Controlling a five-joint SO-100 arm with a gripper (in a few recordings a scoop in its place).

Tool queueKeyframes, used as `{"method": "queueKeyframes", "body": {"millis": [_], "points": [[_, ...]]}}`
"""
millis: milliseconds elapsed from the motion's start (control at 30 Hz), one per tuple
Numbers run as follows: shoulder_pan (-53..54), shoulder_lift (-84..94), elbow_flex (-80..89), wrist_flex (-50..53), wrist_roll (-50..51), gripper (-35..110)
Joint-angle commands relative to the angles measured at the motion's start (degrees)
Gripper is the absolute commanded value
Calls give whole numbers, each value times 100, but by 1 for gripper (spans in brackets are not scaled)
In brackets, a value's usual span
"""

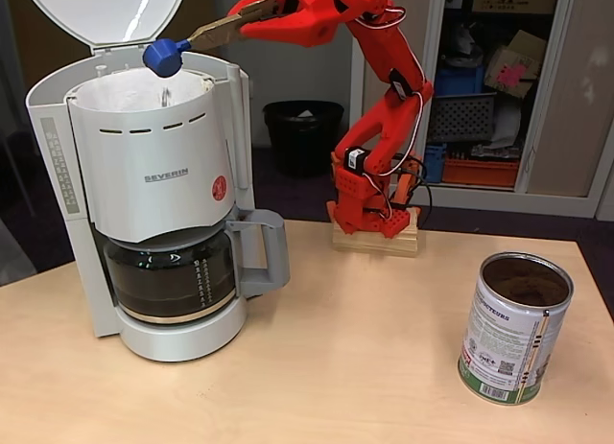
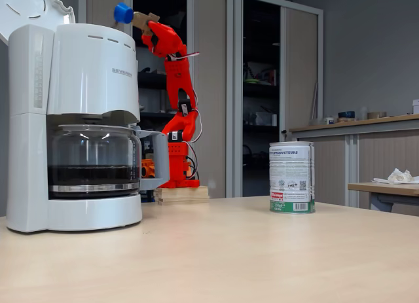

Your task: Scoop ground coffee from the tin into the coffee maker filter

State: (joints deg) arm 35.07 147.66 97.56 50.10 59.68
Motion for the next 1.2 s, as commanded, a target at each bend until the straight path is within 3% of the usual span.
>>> {"method": "queueKeyframes", "body": {"millis": [0, 233, 767, 1167], "points": [[237, 229, 185, -158, 123, 0], [606, 369, 457, -545, 281, 0], [281, 914, 1397, -1380, 2188, 0], [404, 1389, 2127, -1863, 2663, 0]]}}
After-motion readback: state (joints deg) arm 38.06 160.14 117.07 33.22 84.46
